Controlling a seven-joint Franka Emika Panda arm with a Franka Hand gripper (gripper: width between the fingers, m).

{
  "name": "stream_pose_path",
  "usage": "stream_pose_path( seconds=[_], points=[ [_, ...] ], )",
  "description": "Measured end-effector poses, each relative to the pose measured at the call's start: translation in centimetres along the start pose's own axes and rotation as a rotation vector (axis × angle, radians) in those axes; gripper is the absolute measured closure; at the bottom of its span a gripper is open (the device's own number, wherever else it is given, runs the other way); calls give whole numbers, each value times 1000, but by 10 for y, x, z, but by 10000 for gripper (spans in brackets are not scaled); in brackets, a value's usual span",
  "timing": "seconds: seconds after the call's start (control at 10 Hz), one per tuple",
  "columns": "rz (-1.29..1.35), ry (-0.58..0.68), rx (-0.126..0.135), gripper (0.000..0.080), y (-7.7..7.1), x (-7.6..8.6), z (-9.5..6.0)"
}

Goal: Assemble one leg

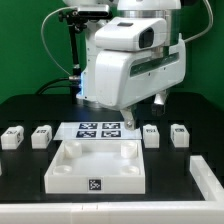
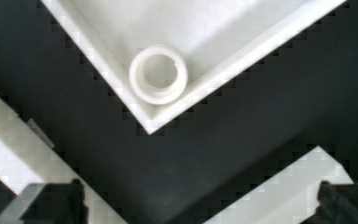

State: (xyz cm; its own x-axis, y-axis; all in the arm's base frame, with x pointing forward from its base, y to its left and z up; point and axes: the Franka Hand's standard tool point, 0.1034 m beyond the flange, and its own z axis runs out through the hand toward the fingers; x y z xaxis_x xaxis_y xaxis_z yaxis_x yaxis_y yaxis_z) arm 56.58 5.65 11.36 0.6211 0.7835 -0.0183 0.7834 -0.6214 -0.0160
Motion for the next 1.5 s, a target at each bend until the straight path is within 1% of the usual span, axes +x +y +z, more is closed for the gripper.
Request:
stream_pose_path(
  seconds=[1.2, 1.3, 1.4, 1.5],
  points=[
    [-5, -1, 1, 150, -1, -1, 1],
    [-83, 6, -7, 150, -11, -11, 5],
    [-144, 9, -12, 150, -27, -37, 15],
    [-239, 4, -8, 150, -40, -69, 30]
  ],
)
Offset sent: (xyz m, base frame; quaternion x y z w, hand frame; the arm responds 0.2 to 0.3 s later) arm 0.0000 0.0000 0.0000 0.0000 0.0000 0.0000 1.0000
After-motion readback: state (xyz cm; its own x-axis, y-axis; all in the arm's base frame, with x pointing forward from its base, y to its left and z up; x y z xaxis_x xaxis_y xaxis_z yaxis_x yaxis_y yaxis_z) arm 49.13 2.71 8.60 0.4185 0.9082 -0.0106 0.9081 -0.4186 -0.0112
